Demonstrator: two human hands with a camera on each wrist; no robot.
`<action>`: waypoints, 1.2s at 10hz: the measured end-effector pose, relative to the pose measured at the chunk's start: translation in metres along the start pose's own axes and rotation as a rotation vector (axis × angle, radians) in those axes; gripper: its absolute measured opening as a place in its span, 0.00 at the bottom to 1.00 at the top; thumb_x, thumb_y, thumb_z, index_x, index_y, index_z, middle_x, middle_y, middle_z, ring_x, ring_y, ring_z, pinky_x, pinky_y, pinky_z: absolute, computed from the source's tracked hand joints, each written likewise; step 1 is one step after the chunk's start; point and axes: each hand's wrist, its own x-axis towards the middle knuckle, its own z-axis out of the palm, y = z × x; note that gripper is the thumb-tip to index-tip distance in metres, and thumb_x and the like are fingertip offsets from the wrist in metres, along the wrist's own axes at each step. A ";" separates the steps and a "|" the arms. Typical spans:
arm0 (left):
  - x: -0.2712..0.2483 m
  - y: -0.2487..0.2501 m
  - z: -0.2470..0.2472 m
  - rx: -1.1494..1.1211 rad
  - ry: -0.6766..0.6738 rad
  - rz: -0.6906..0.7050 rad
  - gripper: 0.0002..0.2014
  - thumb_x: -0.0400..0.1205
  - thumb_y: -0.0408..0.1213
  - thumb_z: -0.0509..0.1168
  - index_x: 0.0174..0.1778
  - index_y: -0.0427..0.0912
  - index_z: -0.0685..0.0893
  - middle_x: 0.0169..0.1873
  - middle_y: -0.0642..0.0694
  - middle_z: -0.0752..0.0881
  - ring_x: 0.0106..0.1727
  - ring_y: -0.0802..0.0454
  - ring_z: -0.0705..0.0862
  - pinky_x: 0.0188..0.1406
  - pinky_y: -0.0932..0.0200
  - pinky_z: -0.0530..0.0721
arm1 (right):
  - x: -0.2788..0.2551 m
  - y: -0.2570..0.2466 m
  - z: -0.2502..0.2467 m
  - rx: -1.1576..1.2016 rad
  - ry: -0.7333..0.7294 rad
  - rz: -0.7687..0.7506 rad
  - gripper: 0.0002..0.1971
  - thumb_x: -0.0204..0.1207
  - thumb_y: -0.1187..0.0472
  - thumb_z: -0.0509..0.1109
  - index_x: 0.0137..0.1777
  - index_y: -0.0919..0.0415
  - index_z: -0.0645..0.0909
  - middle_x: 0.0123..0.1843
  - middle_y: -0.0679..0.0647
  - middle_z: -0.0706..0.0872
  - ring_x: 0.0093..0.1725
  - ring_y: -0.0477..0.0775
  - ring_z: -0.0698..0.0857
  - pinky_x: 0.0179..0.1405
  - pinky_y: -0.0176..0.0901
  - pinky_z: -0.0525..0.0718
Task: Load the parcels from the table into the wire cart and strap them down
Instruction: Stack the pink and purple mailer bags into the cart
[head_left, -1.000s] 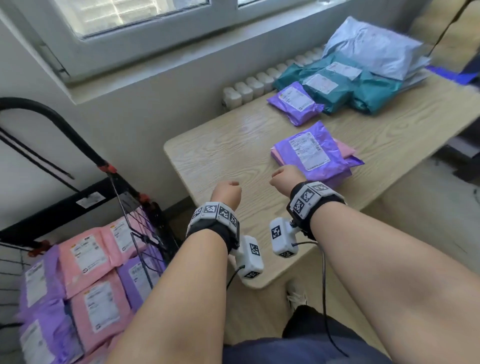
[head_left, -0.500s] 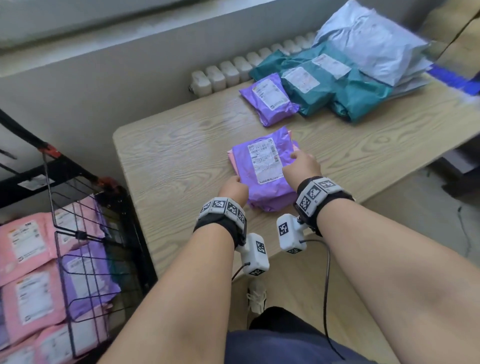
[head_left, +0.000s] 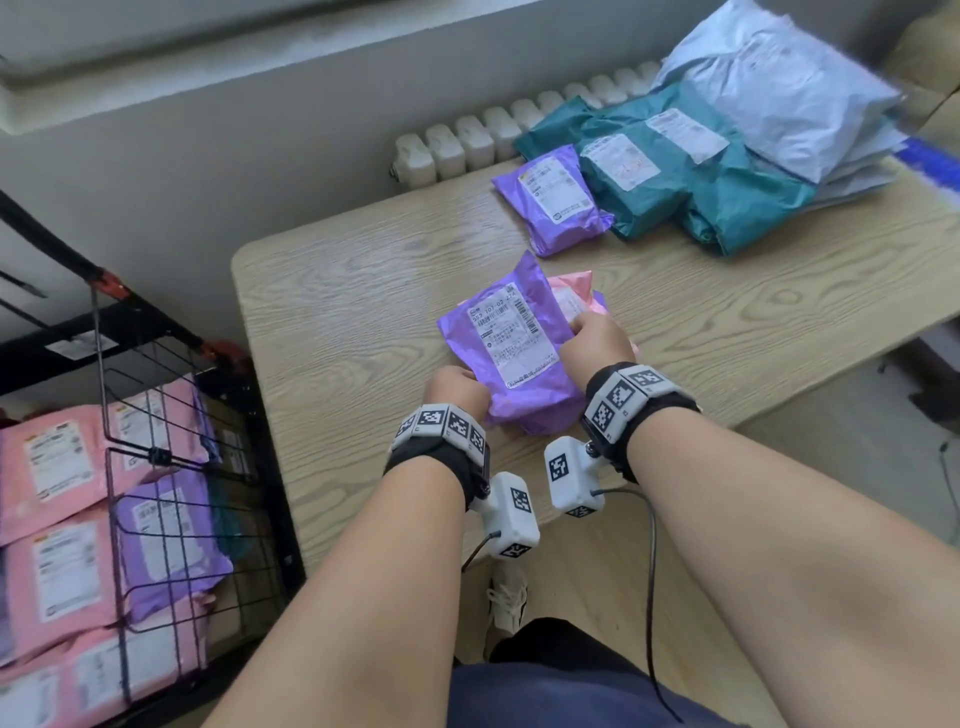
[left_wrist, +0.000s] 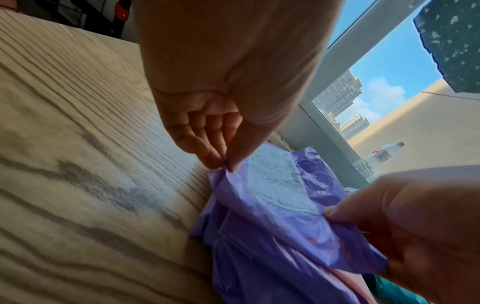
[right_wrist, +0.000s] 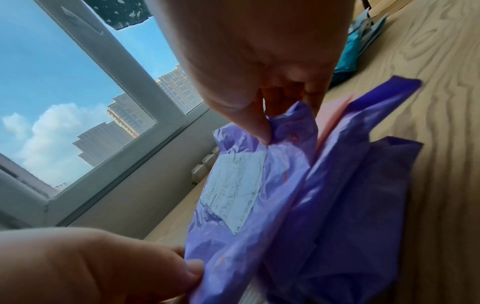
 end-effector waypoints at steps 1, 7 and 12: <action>-0.003 -0.008 -0.021 -0.038 0.070 -0.004 0.08 0.75 0.25 0.65 0.39 0.40 0.88 0.46 0.38 0.89 0.51 0.40 0.86 0.47 0.57 0.80 | -0.008 -0.024 0.004 -0.005 -0.015 -0.070 0.10 0.74 0.70 0.60 0.43 0.56 0.79 0.42 0.55 0.77 0.46 0.58 0.75 0.44 0.40 0.65; -0.007 -0.231 -0.228 -0.473 0.554 -0.277 0.12 0.66 0.32 0.60 0.41 0.42 0.85 0.43 0.37 0.90 0.45 0.38 0.90 0.48 0.41 0.89 | -0.140 -0.233 0.182 -0.057 -0.356 -0.408 0.09 0.70 0.65 0.61 0.40 0.58 0.84 0.39 0.61 0.89 0.42 0.65 0.88 0.45 0.53 0.88; -0.080 -0.444 -0.374 -0.633 0.638 -0.479 0.16 0.80 0.28 0.61 0.62 0.34 0.84 0.58 0.35 0.87 0.59 0.37 0.86 0.59 0.44 0.86 | -0.311 -0.362 0.374 -0.191 -0.646 -0.584 0.13 0.69 0.73 0.62 0.46 0.58 0.83 0.45 0.64 0.90 0.49 0.65 0.89 0.55 0.59 0.88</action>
